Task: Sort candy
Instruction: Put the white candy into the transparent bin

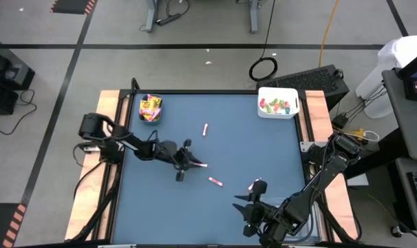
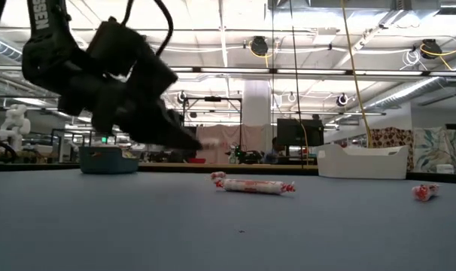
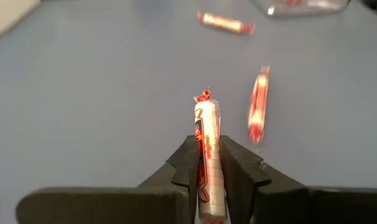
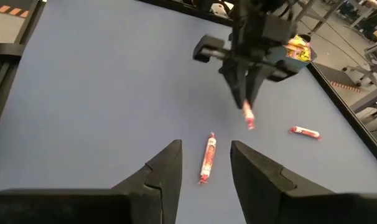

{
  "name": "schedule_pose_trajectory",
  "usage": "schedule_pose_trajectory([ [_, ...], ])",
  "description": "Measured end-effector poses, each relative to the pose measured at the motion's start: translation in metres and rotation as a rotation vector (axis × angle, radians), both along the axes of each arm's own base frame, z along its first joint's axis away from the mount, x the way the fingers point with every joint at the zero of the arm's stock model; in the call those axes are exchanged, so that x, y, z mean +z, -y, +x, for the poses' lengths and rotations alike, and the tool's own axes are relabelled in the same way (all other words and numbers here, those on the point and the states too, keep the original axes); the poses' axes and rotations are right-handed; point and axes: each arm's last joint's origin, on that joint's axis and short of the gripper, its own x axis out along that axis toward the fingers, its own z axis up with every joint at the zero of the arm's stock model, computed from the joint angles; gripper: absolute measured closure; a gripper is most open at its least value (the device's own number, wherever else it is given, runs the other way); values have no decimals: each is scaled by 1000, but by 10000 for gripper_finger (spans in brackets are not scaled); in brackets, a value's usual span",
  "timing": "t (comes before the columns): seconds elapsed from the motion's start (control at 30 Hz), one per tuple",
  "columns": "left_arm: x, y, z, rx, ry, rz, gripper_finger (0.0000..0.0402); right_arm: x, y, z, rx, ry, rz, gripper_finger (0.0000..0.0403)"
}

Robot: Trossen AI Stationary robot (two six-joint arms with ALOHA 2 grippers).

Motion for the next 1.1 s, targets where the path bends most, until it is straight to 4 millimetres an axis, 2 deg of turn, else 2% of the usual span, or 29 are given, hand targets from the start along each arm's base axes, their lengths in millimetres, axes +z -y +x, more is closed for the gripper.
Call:
schedule_pose_trajectory([
  [0.2,34,2,-2,-25,134,34,344,2,0,-1,2,4,8,275],
  [0.4,71,11,-10,-90,313,168,342,12,4,-4,37,-5,-40,275],
  [0.53,87,15,-15,-117,408,315,342,14,5,-4,65,-21,-103,275],
  [0.9,94,22,-18,-249,539,953,341,14,13,4,92,-70,-200,275],
  [1.1,98,22,-18,-253,589,1072,341,14,15,6,85,-73,-198,275],
])
